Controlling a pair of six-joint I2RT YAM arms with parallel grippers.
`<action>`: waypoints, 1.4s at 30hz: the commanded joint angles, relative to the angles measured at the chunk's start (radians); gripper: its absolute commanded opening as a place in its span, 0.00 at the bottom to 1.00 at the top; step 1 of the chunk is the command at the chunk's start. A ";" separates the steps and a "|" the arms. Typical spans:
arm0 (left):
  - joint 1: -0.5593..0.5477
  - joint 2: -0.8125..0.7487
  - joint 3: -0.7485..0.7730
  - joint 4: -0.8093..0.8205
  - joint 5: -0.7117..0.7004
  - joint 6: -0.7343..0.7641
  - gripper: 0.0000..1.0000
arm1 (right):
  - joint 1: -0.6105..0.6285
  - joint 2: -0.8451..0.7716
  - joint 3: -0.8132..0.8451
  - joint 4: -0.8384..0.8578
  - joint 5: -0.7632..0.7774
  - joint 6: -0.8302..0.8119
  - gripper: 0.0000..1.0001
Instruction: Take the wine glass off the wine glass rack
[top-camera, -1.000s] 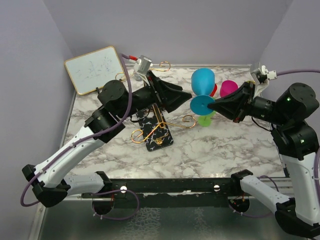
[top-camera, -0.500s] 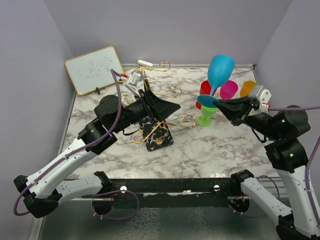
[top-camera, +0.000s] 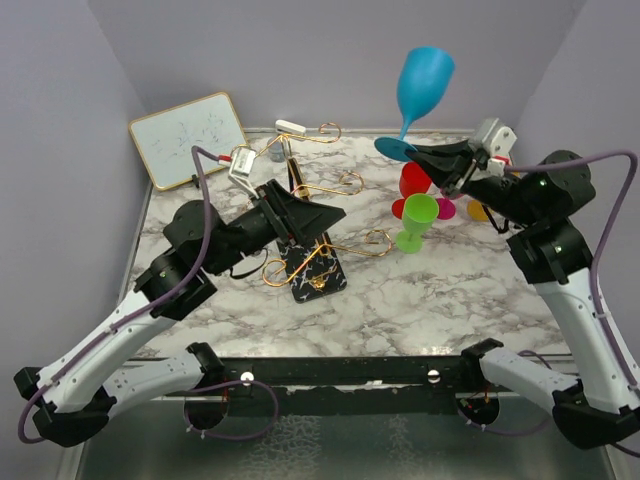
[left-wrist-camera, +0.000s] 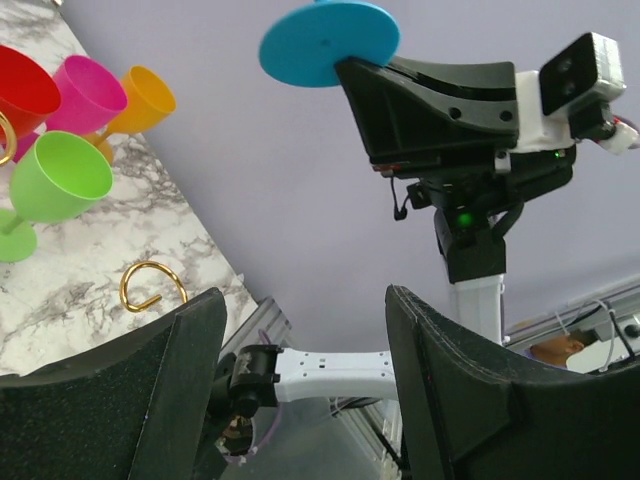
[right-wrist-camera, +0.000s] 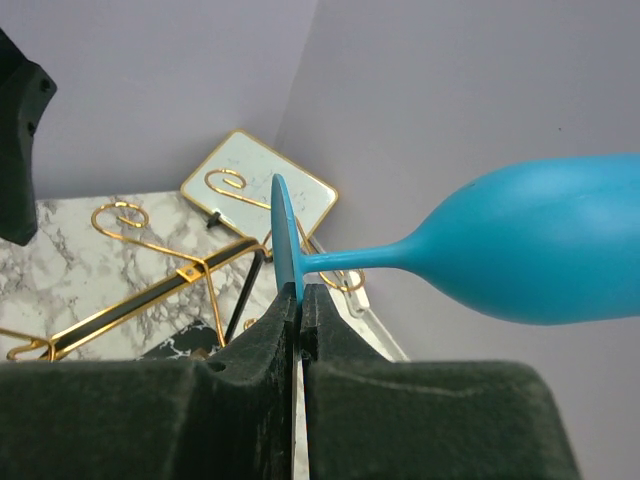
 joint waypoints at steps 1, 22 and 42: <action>-0.004 -0.089 0.010 -0.050 -0.097 -0.011 0.67 | 0.070 0.111 0.114 0.033 0.054 -0.052 0.01; -0.002 -0.139 0.069 -0.338 -0.307 -0.158 0.68 | 0.805 0.152 -0.234 0.502 0.882 -0.690 0.01; -0.003 -0.125 0.003 -0.244 -0.287 -0.205 0.41 | 1.038 0.207 -0.354 0.657 0.997 -0.869 0.01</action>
